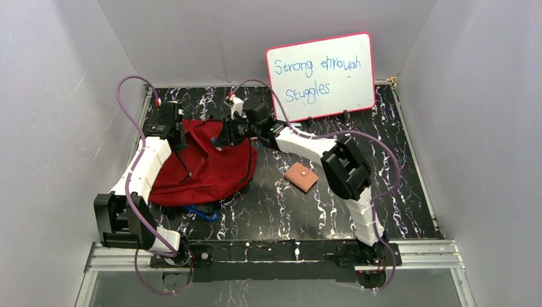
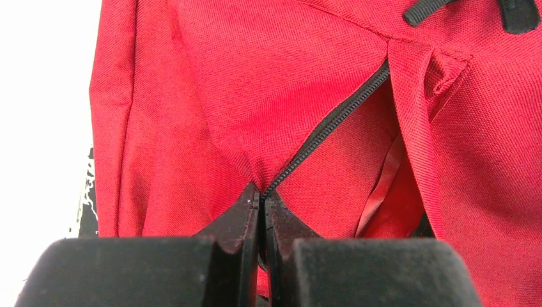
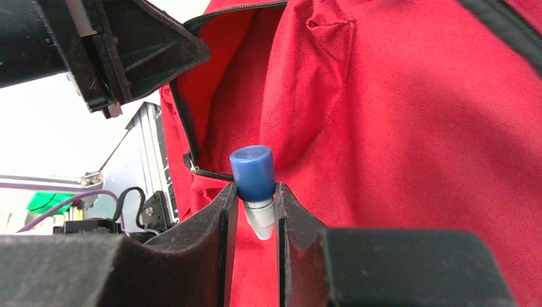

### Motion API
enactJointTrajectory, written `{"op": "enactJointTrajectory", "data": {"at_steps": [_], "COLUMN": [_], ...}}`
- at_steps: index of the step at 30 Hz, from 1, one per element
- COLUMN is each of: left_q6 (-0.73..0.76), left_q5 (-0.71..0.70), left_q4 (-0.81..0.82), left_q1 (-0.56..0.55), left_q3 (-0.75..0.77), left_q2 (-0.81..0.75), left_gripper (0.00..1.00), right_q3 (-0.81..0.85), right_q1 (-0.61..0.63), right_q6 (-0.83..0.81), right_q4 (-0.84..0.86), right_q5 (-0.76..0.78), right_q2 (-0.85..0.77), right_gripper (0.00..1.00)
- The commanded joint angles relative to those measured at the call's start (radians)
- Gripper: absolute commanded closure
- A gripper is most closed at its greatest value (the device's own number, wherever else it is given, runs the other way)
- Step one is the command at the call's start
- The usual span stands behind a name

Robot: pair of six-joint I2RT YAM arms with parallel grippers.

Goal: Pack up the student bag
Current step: Place the stationery in the student bag.

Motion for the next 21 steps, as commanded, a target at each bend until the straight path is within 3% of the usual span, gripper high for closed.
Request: {"op": "enactJointTrajectory", "data": {"at_steps": [1,12,21], "left_q6": [0.003,0.001,0.001], "left_q5": [-0.002,-0.003,-0.011], "left_q4": [-0.01,-0.018,-0.027], "left_q1": [0.008,0.008,0.008], "left_q3": [0.018,0.023,0.029], "left_q2": [-0.055,-0.059,-0.063], "left_gripper": [1.0,1.0,1.0], "right_q3": [0.135,0.339,0.361], "right_q1": [0.032,0.11,0.127], "right_q6": [0.051,-0.009,-0.056], "right_q4": [0.087,0.04,0.022], "right_q5": [-0.056,-0.008,0.019], "right_q2": [0.055,0.214,0.245], "right_gripper": [0.84,0.82,0.58]}}
